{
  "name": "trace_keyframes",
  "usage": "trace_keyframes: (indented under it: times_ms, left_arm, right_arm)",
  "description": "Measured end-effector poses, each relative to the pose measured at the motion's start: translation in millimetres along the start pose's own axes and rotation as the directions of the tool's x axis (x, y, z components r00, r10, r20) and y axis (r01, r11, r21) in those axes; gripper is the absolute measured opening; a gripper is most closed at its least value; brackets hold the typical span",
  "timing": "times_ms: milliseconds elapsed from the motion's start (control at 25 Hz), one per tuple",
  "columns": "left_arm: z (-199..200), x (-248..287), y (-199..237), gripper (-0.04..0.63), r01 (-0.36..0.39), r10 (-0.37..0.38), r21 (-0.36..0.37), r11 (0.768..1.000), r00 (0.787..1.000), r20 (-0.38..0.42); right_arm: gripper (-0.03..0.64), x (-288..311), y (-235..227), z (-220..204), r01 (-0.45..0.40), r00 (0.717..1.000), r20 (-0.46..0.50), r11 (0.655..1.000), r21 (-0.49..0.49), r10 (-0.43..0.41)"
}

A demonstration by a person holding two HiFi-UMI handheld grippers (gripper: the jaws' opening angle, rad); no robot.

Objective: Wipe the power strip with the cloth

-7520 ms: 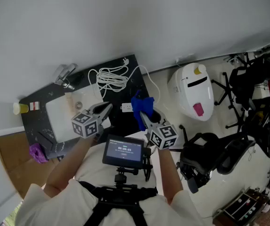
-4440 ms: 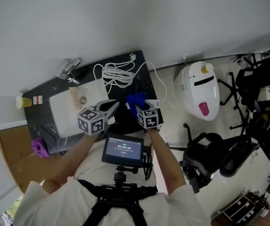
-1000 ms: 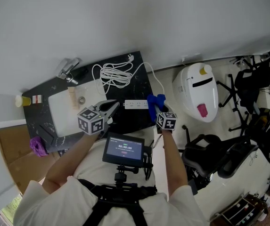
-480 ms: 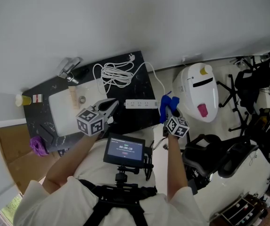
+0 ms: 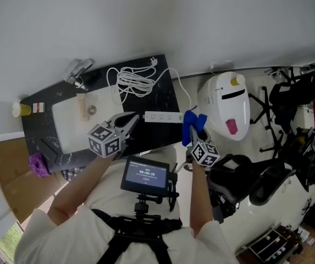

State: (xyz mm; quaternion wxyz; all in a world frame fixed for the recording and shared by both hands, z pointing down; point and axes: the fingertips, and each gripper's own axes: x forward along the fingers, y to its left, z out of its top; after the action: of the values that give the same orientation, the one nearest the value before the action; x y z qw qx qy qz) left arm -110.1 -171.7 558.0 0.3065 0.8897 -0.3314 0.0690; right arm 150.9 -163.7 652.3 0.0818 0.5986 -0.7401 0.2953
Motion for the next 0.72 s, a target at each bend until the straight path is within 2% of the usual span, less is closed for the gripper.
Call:
trace_keyframes:
  times_ms: [200, 360, 520, 720]
  left_arm:
    - [-8, -7, -7, 0.008, -0.006, 0.006, 0.010, 1.000, 1.000, -0.003]
    - [-10, -17, -24, 0.008, -0.049, 0.049, 0.027, 0.998, 0.999, 0.023]
    - [-13, -19, -58, 0.008, -0.107, 0.106, 0.026, 0.994, 0.993, 0.061]
    - [-31, -12, -131, 0.006, -0.150, 0.153, -0.032, 0.988, 0.982, 0.111]
  right_arm:
    - [0.103, -11, 20, 16, -0.051, 0.998, 0.033, 0.999, -0.005, 0.051]
    - [0.104, -29, 31, 27, -0.127, 0.990, 0.053, 0.992, -0.018, 0.127]
    - [0.103, -59, 23, 41, -0.192, 0.979, 0.068, 0.981, -0.027, 0.194]
    - [0.104, -125, -6, 50, -0.258, 0.963, 0.065, 0.964, -0.065, 0.263]
